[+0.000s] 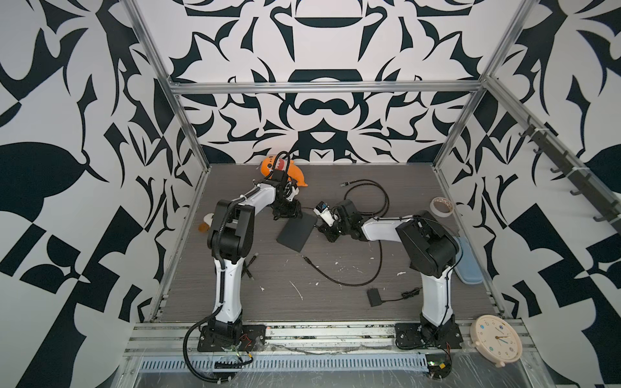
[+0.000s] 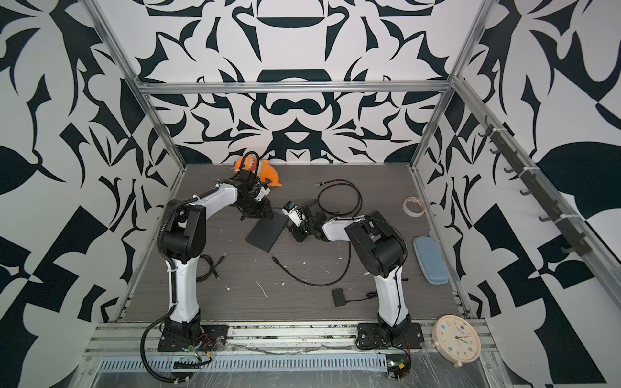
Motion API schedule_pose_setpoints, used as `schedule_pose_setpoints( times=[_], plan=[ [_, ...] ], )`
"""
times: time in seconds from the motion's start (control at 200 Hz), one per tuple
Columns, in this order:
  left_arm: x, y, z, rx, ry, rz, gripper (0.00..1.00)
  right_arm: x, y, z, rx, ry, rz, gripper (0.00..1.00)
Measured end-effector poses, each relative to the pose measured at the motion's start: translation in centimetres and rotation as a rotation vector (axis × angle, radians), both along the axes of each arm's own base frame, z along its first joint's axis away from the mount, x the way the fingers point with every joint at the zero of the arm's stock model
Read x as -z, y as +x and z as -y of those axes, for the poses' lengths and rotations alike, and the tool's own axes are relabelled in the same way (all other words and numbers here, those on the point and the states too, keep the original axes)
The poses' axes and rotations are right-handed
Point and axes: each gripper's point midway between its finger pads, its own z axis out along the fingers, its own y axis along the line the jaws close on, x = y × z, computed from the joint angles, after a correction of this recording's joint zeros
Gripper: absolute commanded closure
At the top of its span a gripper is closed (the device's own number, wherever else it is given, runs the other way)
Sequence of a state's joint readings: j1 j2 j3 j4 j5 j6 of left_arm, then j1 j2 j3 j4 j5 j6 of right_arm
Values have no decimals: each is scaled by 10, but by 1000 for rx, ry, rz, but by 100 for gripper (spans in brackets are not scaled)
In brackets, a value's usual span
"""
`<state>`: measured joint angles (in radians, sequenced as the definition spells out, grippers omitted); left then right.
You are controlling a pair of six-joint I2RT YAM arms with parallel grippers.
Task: Insert the plug into the switch port
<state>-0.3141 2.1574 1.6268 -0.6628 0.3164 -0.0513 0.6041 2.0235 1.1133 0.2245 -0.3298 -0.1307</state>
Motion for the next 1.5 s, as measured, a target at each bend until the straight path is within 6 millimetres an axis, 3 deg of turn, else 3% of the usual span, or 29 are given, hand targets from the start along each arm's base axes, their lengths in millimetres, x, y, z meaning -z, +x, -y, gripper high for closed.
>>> schedule_pose_setpoints(
  times=[0.655, 1.5],
  plan=[
    [1, 4, 9, 174, -74, 27, 56, 1, -1, -1, 33, 13, 47, 97],
    [2, 4, 11, 219, -97, 44, 57, 2, -3, -3, 145, 8, 213, 99]
  ],
)
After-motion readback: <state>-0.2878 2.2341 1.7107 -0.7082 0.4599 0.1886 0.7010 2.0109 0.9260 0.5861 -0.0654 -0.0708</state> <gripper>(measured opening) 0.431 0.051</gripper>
